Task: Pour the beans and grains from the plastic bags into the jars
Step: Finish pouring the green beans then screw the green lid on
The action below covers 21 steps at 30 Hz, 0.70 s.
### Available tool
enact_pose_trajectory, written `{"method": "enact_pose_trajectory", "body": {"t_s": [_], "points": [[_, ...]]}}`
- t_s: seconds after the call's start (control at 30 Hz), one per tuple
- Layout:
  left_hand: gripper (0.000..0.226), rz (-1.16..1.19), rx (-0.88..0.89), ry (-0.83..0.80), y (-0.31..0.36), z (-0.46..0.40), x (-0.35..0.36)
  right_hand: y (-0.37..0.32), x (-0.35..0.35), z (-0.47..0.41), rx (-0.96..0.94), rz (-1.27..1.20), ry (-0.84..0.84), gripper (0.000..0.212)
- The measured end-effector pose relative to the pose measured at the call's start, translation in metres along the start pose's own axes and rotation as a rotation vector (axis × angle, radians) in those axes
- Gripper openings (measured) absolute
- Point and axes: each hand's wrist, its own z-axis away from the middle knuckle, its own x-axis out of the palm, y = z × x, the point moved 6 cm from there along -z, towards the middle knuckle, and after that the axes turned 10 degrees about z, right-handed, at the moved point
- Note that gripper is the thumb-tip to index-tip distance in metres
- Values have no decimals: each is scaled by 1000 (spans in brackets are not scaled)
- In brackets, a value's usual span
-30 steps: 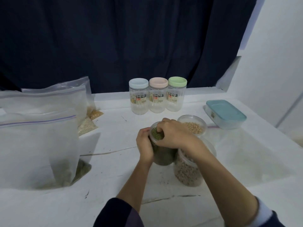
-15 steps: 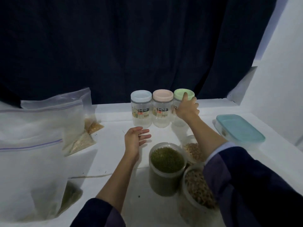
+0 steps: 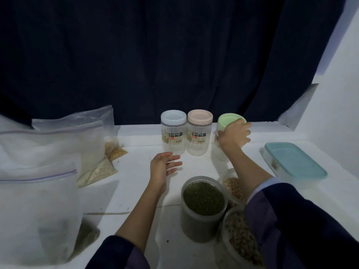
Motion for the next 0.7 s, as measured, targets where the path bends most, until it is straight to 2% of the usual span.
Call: {"method": "enact_pose_trajectory", "body": {"t_s": [0.17, 0.3, 0.4, 0.57, 0.7], "points": [[15, 28, 0, 0, 4, 22, -19, 1, -15, 44, 99, -37, -12, 63], [23, -46, 82, -30, 17, 41, -30, -21, -22, 90, 8, -150, -104, 68], [41, -149, 132, -96, 25, 53, -42, -45, -28, 130, -112, -142, -182, 76], [97, -356, 209, -214, 32, 81, -69, -78, -33, 201, -299, -115, -342, 98], [112, -310, 326, -114, 39, 100, -93, -83, -34, 257, -442, -162, -478, 90]]}}
